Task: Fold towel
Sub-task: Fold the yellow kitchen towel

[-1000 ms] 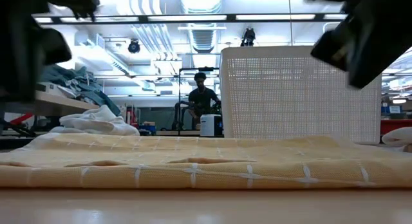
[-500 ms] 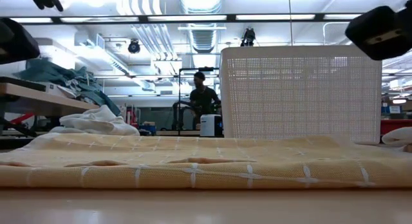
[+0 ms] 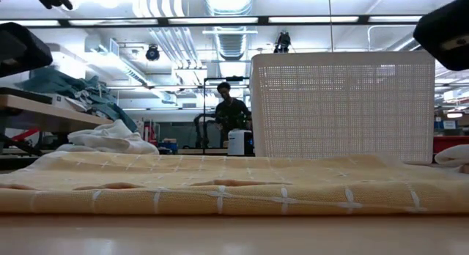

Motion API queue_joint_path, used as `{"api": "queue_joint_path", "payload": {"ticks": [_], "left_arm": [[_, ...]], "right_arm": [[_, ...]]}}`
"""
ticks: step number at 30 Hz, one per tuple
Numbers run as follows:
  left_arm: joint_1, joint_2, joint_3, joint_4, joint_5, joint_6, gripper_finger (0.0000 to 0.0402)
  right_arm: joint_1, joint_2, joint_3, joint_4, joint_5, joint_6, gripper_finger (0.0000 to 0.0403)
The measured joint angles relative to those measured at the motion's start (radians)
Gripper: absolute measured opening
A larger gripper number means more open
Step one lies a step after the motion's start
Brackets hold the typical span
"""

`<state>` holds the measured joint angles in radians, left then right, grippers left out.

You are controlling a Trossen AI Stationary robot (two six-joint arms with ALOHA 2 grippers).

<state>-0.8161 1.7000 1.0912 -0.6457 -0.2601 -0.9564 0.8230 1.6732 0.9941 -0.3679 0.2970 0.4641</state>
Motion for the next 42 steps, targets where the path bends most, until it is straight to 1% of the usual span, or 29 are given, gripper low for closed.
{"api": "queue_joint_path", "payload": {"ticks": [4,8,11,15,18,21,24,28,29,35,36,38,42], "left_arm": [[-0.015,0.0,-0.014,-0.013,0.016,0.02,0.0193],[-0.021,0.0,-0.043,-0.012,0.021,-0.004,0.0201],[-0.021,0.0,-0.073,-0.007,0.05,-0.026,0.0196],[-0.023,0.0,-0.133,0.075,0.069,-0.03,0.0184],[-0.023,0.0,-0.178,0.09,0.062,-0.079,0.0173],[-0.022,-0.006,-0.21,0.109,0.067,-0.126,0.0159],[-0.022,-0.006,-0.229,0.128,0.069,-0.126,0.014],[-0.021,-0.005,-0.227,0.123,0.07,-0.126,0.0103],[-0.021,-0.004,-0.223,0.121,0.076,-0.125,0.0091],[-0.023,-0.011,-0.169,0.087,0.125,-0.11,0.0016],[-0.024,-0.016,-0.155,0.079,0.128,-0.102,0.0008],[-0.024,-0.029,-0.126,0.051,0.129,-0.098,0.0006],[-0.023,-0.031,-0.074,-0.06,0.122,-0.103,0.0017]], "right_arm": [[0.0,0.038,0.019,0.001,-0.005,0.04,0.0175],[0.002,0.091,0.018,-0.002,-0.043,0.078,0.0216],[0.004,0.134,0.017,-0.011,-0.046,0.122,0.0232],[0.006,0.158,0.02,-0.013,-0.038,0.18,0.0233],[0.005,0.162,0.021,-0.014,-0.036,0.201,0.0218],[0.004,0.159,0.02,-0.021,-0.033,0.215,0.0184],[0.003,0.158,0.02,-0.034,-0.032,0.217,0.013],[0.0,0.157,0.02,-0.059,-0.027,0.219,0.0031],[0.0,0.155,0.02,-0.064,-0.026,0.217,0.0016],[-0.002,0.123,0.015,-0.093,-0.04,0.218,0.0002],[-0.002,0.112,0.015,-0.103,-0.042,0.22,0.0002],[-0.002,0.082,0.014,-0.133,-0.046,0.224,0.0001],[-0.002,0.025,0.015,-0.19,-0.043,0.229,0.0001]]}}
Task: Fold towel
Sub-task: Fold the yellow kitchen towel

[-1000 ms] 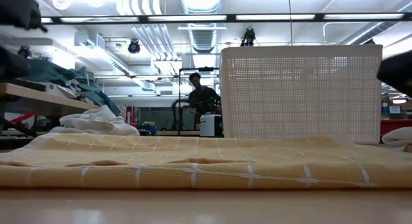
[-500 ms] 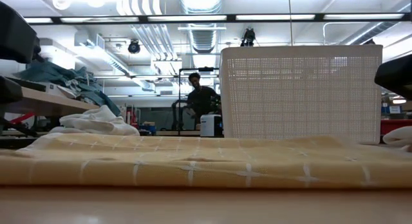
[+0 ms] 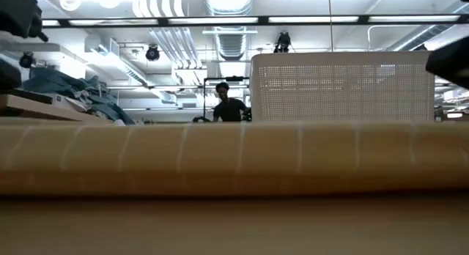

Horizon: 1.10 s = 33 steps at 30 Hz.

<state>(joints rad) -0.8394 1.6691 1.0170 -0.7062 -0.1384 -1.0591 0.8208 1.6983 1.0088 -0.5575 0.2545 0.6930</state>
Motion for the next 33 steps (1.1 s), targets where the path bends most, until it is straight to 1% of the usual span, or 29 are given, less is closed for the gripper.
{"api": "queue_joint_path", "payload": {"ticks": [3,7,10,15,18,21,29,33], "left_arm": [[0.001,-0.001,0.026,-0.067,-0.006,-0.014,0.0016],[0.006,-0.008,0.048,-0.142,-0.014,-0.024,0.0005],[0.009,-0.021,0.051,-0.186,-0.059,-0.026,0.0005],[0.024,-0.086,0.051,-0.252,-0.104,-0.03,0.0007],[0.042,-0.131,0.051,-0.298,-0.137,-0.034,0.0003],[0.072,-0.178,0.048,-0.332,-0.136,-0.035,0.0004],[0.146,-0.241,0.045,-0.375,-0.129,-0.001,0.0004],[0.18,-0.247,0.032,-0.382,-0.091,0.022,0.0004]], "right_arm": [[-0.011,-0.046,0.0,-0.034,0.001,0.007,0.0001],[-0.034,-0.101,0.0,-0.056,-0.001,0.006,0.0001],[-0.06,-0.135,0.001,-0.079,-0.022,0.005,0.0],[-0.11,-0.175,0.001,-0.116,-0.061,-0.012,0.0],[-0.144,-0.183,0.001,-0.132,-0.102,-0.043,0.0],[-0.181,-0.188,0.002,-0.132,-0.152,-0.075,0.0],[-0.251,-0.2,0.002,-0.182,-0.165,-0.145,0.0],[-0.28,-0.213,0.002,-0.201,-0.172,-0.172,0.0]]}}
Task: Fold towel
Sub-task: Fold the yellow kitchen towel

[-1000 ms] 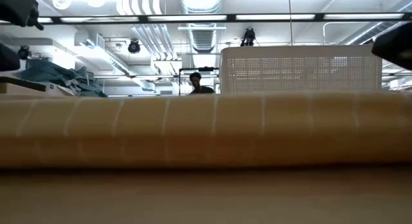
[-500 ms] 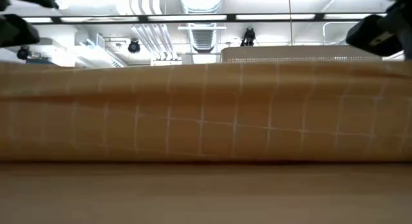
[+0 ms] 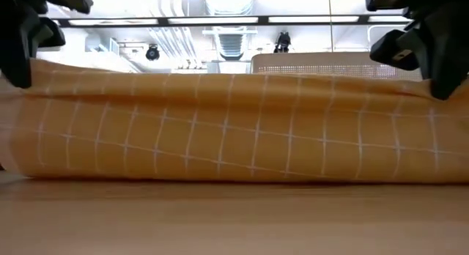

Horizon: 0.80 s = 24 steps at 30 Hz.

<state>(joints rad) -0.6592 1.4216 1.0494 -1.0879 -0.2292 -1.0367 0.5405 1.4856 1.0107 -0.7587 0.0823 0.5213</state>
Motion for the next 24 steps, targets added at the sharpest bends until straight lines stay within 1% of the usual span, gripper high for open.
{"api": "queue_joint_path", "payload": {"ticks": [4,8,13,19,24], "left_arm": [[0.03,0.001,-0.025,0.003,0.019,0.014,0.0005],[0.057,-0.006,-0.047,0.014,0.072,0.045,0.0003],[0.093,-0.017,-0.058,0.023,0.086,0.094,0.0003],[0.168,-0.022,-0.058,0.015,0.092,0.168,0.0002],[0.244,-0.027,-0.064,-0.002,0.127,0.236,0.0002]], "right_arm": [[-0.035,-0.016,0.0,-0.009,-0.007,-0.039,0.0],[-0.072,-0.039,0.0,-0.036,-0.006,-0.069,0.0],[-0.125,-0.068,0.0,-0.059,-0.016,-0.126,0.0],[-0.205,-0.076,0.0,-0.095,-0.028,-0.206,0.0],[-0.271,-0.074,0.0,-0.117,-0.041,-0.277,0.0]]}}
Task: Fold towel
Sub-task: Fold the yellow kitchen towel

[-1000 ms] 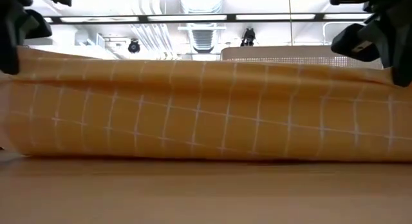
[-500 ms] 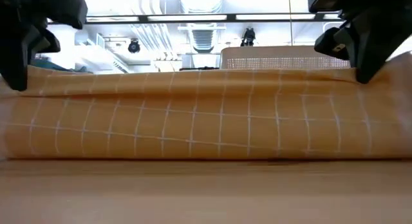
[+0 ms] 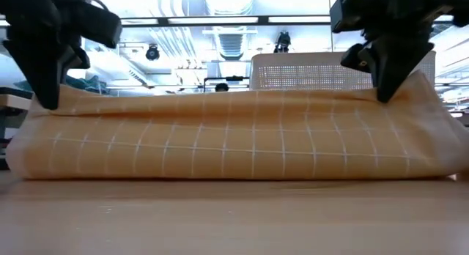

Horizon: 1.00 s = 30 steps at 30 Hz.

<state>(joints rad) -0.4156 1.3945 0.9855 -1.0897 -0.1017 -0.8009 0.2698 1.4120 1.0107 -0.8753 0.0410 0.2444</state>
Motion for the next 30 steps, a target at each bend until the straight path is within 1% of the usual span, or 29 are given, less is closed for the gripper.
{"api": "queue_joint_path", "payload": {"ticks": [5,9,11,16,23,27,30], "left_arm": [[0.057,-0.021,-0.034,0.011,0.018,0.044,0.0002],[0.087,-0.056,-0.101,0.074,0.041,0.065,0.0002],[0.098,-0.086,-0.137,0.113,0.046,0.07,0.0002],[0.134,-0.183,-0.225,0.226,0.078,0.077,0.0002],[0.199,-0.29,-0.305,0.288,0.124,0.035,0.0002],[0.218,-0.31,-0.335,0.313,0.142,-0.002,0.0005],[0.232,-0.311,-0.359,0.35,0.151,-0.021,0.0018]], "right_arm": [[-0.064,0.0,0.0,-0.003,-0.001,-0.068,0.0],[-0.107,0.0,0.0,-0.001,-0.004,-0.108,0.0],[-0.126,0.0,0.0,-0.002,-0.022,-0.126,0.0],[-0.161,0.006,-0.001,-0.012,-0.027,-0.159,0.0],[-0.197,0.006,-0.001,-0.006,-0.026,-0.191,0.0],[-0.214,0.013,-0.003,-0.004,-0.026,-0.205,0.0],[-0.224,0.013,-0.009,0.006,-0.033,-0.208,0.0]]}}
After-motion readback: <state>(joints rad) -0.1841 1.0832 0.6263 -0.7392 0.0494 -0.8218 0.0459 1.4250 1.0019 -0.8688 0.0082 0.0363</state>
